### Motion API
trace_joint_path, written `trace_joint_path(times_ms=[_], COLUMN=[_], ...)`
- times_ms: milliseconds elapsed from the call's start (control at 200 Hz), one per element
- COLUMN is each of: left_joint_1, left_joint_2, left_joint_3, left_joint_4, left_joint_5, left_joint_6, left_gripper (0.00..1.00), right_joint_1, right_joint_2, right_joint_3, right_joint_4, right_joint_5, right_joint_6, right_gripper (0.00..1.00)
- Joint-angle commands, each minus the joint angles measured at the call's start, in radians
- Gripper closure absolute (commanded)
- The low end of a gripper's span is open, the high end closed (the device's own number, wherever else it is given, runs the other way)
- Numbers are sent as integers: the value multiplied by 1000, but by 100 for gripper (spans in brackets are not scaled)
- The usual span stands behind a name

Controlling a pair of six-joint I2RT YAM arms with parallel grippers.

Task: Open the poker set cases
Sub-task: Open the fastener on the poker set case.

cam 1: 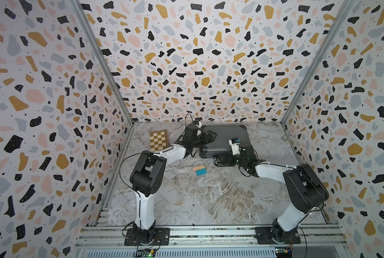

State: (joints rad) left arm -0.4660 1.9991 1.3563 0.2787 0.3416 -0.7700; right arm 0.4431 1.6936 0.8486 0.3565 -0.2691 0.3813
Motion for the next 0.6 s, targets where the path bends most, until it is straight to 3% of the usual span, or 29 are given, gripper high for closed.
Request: trace_joint_path(times_ms=[0,175,426,596], left_joint_1=[8,10,10,10], left_joint_2=[77,78,87,86], left_joint_3=[-59,-58,-48,-48], left_joint_4=[-241,-243,-247,-251], left_joint_5=[-13,-14,-8,-8], left_joint_6=[-9,-9,-12,-12], left_gripper=[1,1,1,1], right_joint_1=[9,29,35,35], right_joint_2=[76,76,54,68], right_joint_3=[76,82,42,64], right_joint_4=[79,64,22,33], right_joint_5=[-75,-88,35,15], right_joint_6=[17,13,-16,-13], right_gripper=[2,3,3,3])
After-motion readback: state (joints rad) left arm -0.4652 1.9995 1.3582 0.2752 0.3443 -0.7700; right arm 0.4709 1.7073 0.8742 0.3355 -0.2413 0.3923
